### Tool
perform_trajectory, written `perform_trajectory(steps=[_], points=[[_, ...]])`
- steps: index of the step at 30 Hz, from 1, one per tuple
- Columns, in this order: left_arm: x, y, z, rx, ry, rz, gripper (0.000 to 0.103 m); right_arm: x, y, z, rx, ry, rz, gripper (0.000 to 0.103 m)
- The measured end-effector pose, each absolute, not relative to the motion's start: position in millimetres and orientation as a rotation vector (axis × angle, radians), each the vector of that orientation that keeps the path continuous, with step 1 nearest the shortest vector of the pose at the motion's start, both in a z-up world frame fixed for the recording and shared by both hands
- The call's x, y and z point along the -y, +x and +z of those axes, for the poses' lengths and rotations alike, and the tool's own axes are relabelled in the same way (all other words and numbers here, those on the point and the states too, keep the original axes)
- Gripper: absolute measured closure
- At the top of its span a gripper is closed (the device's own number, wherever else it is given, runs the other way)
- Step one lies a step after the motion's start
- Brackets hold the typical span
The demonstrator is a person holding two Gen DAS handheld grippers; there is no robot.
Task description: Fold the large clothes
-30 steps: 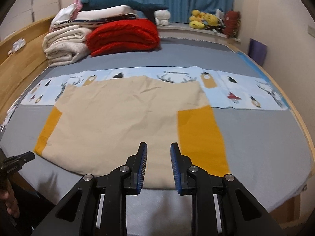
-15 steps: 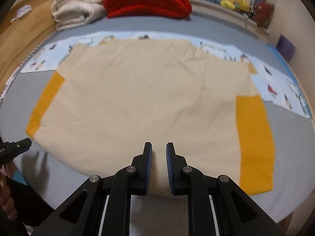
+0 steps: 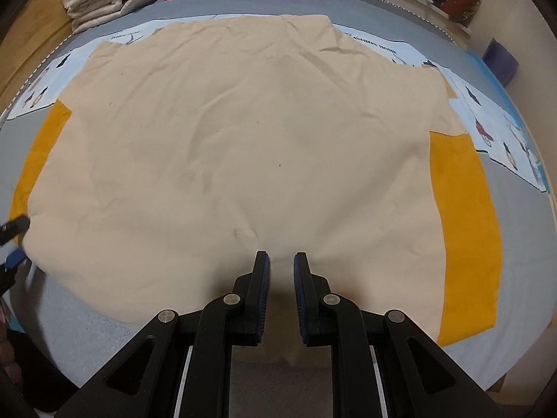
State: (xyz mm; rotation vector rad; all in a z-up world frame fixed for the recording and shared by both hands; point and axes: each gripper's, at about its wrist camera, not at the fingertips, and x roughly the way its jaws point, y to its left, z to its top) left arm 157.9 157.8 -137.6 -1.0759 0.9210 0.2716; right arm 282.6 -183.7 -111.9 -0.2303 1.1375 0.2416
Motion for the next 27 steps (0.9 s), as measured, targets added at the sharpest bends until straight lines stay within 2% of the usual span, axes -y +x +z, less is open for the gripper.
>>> perform_trajectory(steps=[7,10,12,14,21,27], points=[[-155.6,176.0,-138.5,-0.872,-1.073,0.286,0.053,182.4,279.0,-110.8,-1.125,-0.245,0.246,0.087],[-154.1,182.0,-138.8,-0.868,-1.069,0.286,0.071,183.8,279.5,-110.5,-1.123,-0.236,0.249,0.087],[-153.2,184.6,-133.6,-0.855,-1.067,0.275,0.089,185.3,279.1,-108.8,-1.119,-0.224,0.249,0.087],[-150.9,187.8,-120.3,-0.843,-1.034,0.266,0.092,187.9,278.6,-105.3,-1.110,-0.200,0.249,0.087],[-142.8,193.8,-35.7,-0.836,-0.888,0.155,0.094,186.7,259.2,-62.6,-0.960,-0.156,0.312,0.087],[-142.0,178.7,47.1,-0.815,-0.573,0.091,0.094,169.9,234.9,-37.3,-0.904,-0.101,0.436,0.087]])
